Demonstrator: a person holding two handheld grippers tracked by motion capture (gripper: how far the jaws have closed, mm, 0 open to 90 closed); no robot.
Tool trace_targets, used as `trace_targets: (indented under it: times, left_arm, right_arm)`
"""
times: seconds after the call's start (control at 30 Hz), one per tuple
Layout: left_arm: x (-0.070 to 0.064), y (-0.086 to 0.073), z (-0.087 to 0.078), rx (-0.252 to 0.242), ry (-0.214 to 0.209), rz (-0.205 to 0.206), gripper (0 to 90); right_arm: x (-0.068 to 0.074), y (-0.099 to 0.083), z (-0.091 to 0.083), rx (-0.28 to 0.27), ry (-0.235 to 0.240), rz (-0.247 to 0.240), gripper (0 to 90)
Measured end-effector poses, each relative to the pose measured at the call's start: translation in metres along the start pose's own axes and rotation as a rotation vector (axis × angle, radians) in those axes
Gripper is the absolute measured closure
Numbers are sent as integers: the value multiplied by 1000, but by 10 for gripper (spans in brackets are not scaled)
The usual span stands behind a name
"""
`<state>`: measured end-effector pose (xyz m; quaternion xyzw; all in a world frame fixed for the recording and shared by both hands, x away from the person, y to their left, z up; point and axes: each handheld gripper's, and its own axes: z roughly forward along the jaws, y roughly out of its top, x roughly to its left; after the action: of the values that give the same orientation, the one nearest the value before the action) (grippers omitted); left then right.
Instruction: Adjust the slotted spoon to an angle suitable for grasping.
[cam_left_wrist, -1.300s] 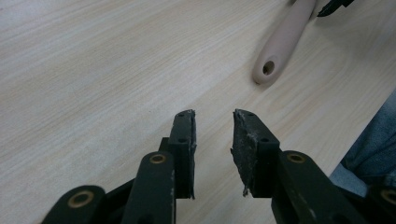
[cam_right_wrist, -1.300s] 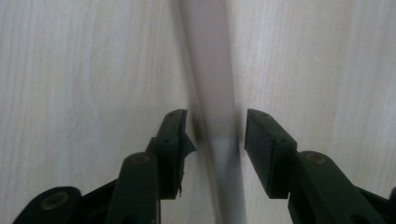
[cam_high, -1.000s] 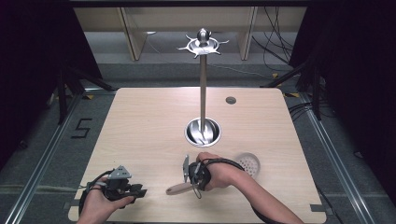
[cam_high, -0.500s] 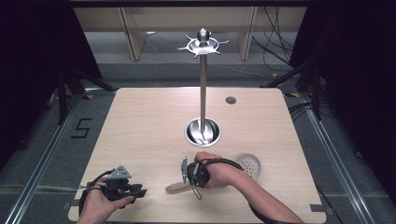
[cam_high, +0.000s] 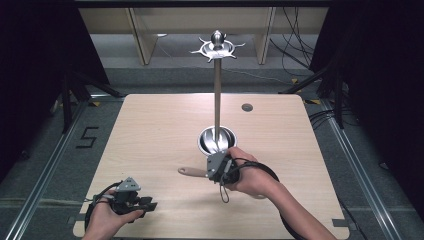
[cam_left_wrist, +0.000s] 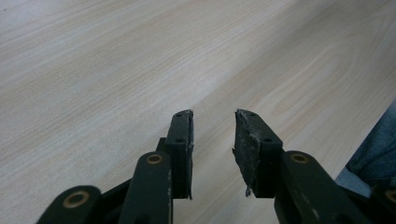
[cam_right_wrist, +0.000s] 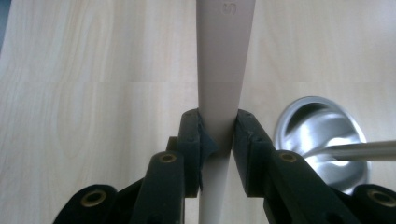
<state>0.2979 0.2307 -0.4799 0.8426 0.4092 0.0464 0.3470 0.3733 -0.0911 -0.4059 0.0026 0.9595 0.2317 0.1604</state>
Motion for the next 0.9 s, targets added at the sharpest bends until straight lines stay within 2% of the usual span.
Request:
trace_targets:
  times: [0.03, 0.07, 0.1, 0.13, 0.2, 0.23, 0.27, 0.3, 0.33, 0.4, 0.43, 0.47, 0.5, 0.53, 0.57, 0.63, 0.7, 0.73, 0.77, 0.8, 0.83, 0.9]
  left_arm:
    - [0, 0, 0, 0, 0, 0, 665]
    - [0, 0, 1, -8, -1, -14, 665]
    - [0, 0, 0, -8, 3, -4, 664]
    - [0, 0, 0, -3, 2, -4, 664]
    - [0, 0, 0, -13, 0, -13, 663]
    - [0, 0, 0, -13, 0, -15, 662]
    - [0, 0, 1, -15, -1, -17, 658]
    - [0, 0, 0, -15, 0, -19, 658]
    - [1, 0, 1, -12, 12, -19, 657]
    - [1, 0, 1, -23, 10, -19, 656]
    - [1, 0, 1, -22, 8, -23, 653]
    - [1, 0, 1, -23, 5, -22, 649]
    - [1, 0, 1, -26, 7, -32, 649]
    - [1, 0, 1, -31, 6, -31, 631]
    - [2, 0, 1, -36, 7, -29, 631]
    - [2, 0, 1, -56, 2, -40, 606]
    - [3, 1, -1, -64, 9, -21, 585]
    - [3, 1, 0, -83, 12, -27, 571]
    - [3, 1, 0, -86, 19, -33, 559]
    - [4, 1, -1, -87, 32, -13, 545]
    - [4, 1, -1, -90, 42, -8, 515]
    - [4, 2, -1, -112, 59, -8, 489]
  right_arm:
    - [0, 0, 0, 0, 0, 0, 744]
    - [0, -1, -3, -3, -15, 28, 744]
    - [-2, -4, -10, -44, -31, 74, 744]
    - [-2, -4, -10, -44, -31, 74, 744]
    - [-5, -8, -18, -80, -49, 124, 744]
    - [-7, -10, -21, -110, -64, 122, 744]
    - [-11, -13, -27, -169, -92, 122, 744]
    - [-11, -13, -27, -169, -92, 122, 744]
    - [-12, -15, -30, -202, -108, 116, 744]
    - [-13, -18, -35, -236, -124, 143, 744]
    - [-15, -21, -39, -266, -148, 162, 744]
    - [-16, -22, -41, -278, -167, 169, 744]
    - [-16, -22, -41, -278, -167, 169, 744]
    - [-18, -25, -45, -312, -183, 180, 744]
    - [-18, -25, -45, -312, -183, 180, 744]
    - [-18, -28, -47, -333, -197, 201, 744]
    - [-19, -32, -49, -359, -219, 222, 744]
    - [-19, -33, -51, -370, -231, 248, 744]
    - [-20, -35, -52, -383, -243, 243, 744]
    - [-21, -37, -54, -391, -246, 260, 744]
    - [-22, -40, -57, -415, -261, 288, 744]
    - [-24, -44, -60, -439, -281, 307, 744]
